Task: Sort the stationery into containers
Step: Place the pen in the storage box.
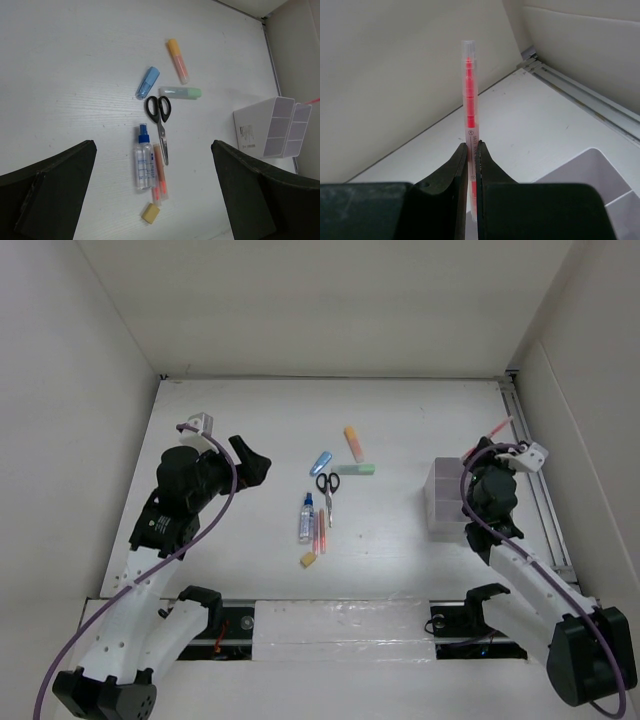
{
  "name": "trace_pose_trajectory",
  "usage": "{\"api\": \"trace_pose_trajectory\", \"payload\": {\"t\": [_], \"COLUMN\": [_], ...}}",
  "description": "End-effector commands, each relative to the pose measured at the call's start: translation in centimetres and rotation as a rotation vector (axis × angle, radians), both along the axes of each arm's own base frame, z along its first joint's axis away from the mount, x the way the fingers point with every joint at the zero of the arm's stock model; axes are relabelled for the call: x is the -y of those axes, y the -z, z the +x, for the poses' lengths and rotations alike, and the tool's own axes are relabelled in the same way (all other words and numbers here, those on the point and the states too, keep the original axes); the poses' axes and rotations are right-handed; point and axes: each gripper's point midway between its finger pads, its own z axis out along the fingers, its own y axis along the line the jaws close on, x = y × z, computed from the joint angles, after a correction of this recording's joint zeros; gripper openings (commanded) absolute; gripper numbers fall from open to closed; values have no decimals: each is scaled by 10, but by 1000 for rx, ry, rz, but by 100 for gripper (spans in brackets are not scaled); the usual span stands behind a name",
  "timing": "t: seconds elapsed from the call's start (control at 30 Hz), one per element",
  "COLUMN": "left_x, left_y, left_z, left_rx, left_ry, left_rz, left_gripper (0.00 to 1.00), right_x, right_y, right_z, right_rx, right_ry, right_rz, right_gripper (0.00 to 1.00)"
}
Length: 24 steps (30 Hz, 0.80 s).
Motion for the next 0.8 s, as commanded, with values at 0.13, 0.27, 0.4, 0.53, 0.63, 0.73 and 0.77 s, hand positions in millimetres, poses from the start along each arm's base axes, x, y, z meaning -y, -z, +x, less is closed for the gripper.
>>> {"api": "trace_pose_trajectory", "payload": {"t": [0.13,0.27,0.4,0.53,0.63,0.73,0.77], "left_x": [0,3,3,2,2,2,2], "left_y": [-4,-2,-2,0,0,0,0], "left_z": [0,-1,-1,-2,-2,-2,-2], "left_rx": [33,21,21,24,24,24,24], "left_ry": [6,24,24,16,16,16,16], "left_rz": [7,3,3,5,5,5,5], "left_gripper": [100,100,100,100,100,100,100], "right_x": [41,59,71,81,84,84,84], "right_y": [-1,2,10,17,15,29,30], "right_z": [-13,-19,-21,-24,-22,-16,-14], "right_rx": [24,-3,-26,-46,-34,-75,-74], "right_ry": [184,257,284,327,332,335,335], "right_rz": [89,106,136,145,162,154,154], "right_gripper": [0,0,0,0,0,0,0]}}
